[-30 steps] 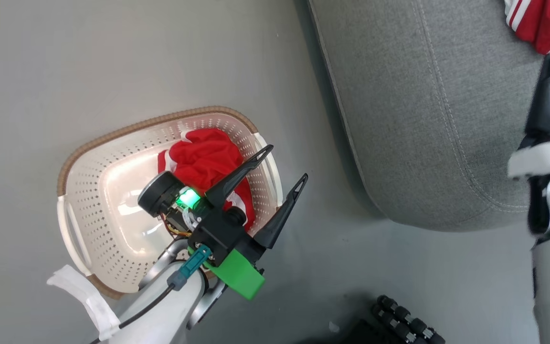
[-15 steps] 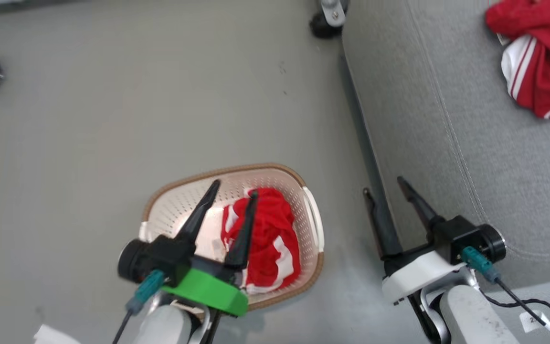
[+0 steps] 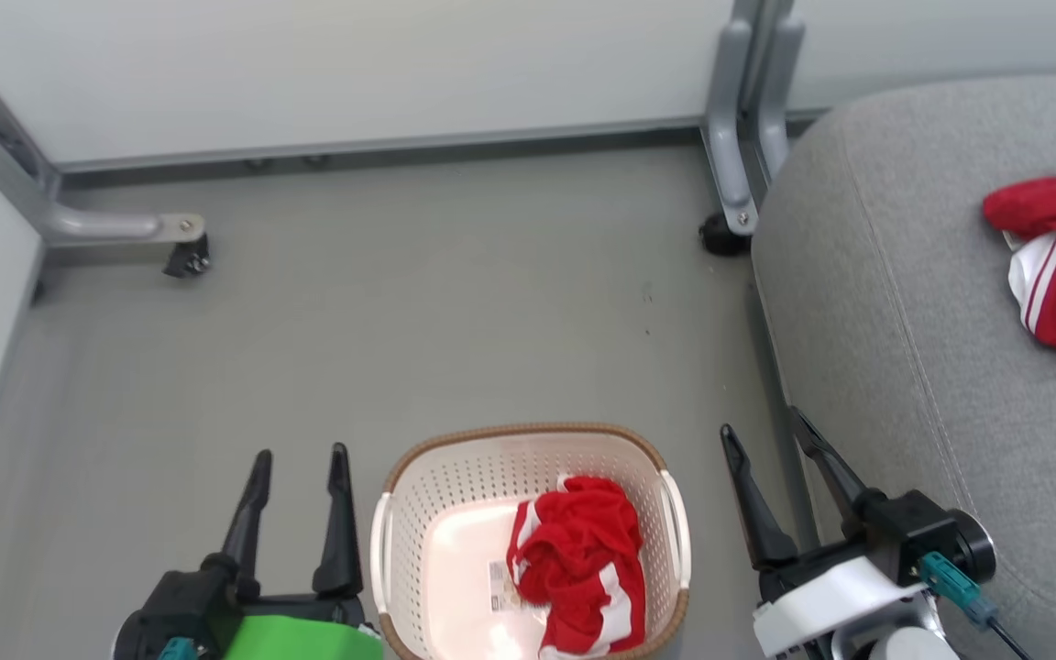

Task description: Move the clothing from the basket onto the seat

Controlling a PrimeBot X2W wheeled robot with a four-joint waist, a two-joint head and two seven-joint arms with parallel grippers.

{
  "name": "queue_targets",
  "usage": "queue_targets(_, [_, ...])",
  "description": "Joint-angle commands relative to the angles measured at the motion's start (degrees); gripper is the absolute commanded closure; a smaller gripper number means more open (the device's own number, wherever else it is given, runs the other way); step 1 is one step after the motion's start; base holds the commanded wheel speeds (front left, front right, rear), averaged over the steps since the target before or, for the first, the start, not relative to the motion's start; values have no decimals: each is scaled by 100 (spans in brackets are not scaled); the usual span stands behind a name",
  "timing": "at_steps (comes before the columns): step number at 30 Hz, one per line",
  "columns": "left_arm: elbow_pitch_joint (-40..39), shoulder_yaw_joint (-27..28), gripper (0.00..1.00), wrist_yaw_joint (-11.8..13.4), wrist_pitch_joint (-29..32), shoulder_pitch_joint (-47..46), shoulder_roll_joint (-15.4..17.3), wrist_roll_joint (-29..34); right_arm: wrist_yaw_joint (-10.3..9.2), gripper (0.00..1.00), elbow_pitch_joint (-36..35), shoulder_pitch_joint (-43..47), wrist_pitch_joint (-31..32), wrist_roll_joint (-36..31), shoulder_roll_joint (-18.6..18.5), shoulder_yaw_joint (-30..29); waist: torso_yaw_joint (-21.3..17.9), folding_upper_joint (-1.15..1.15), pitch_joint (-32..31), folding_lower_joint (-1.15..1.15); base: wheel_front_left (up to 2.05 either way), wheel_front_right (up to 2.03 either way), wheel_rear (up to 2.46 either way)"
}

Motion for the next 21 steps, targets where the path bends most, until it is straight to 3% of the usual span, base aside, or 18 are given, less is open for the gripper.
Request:
queue_targets(1, [-131,73,0,-18,4,174,4,-12,-8,0,-85,190,-17,-27,25,-116,398,0,-525,1,0,0,0])
queue_targets(10, [-495,111,0,-16,4,715,6,492,-8,0,-419,982,-18,67,75,-643,343,0,-814,1,0,0,0])
queue_targets(21, [-385,92,0,-118,4,1155,9,666,-8,0,-334,1226,-18,-76,72,-283,58,0,-1055,1,0,0,0])
